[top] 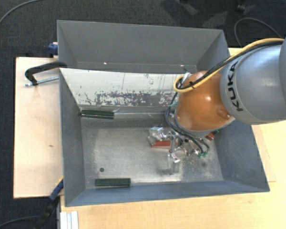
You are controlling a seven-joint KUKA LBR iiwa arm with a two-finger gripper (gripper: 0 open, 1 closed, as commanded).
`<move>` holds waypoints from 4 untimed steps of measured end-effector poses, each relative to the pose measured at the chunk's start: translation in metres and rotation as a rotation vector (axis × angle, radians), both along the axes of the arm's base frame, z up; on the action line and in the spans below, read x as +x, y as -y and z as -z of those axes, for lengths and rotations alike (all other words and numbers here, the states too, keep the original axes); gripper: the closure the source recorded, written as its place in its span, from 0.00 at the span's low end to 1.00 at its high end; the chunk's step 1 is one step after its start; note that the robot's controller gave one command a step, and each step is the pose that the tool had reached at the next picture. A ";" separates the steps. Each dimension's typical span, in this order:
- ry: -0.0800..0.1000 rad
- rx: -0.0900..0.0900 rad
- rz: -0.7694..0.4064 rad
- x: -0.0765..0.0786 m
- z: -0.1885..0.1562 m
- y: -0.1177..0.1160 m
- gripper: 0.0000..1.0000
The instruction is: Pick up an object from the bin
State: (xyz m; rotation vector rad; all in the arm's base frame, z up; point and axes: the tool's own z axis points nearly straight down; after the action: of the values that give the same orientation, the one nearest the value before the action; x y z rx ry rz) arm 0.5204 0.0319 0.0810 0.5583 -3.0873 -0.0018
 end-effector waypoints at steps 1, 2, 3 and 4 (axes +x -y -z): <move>0.016 -0.003 -0.034 0.043 0.010 0.075 0.00; 0.014 -0.002 -0.153 0.051 0.009 0.134 0.00; 0.014 -0.002 -0.385 0.077 0.006 0.176 0.00; 0.011 -0.001 -0.386 0.077 0.006 0.175 1.00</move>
Offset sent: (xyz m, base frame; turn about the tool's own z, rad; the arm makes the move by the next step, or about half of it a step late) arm 0.0397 -0.0704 -0.0110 -0.0416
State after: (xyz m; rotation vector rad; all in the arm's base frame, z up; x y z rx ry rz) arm 0.5975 -0.1431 0.0755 1.1447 -2.9326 0.0042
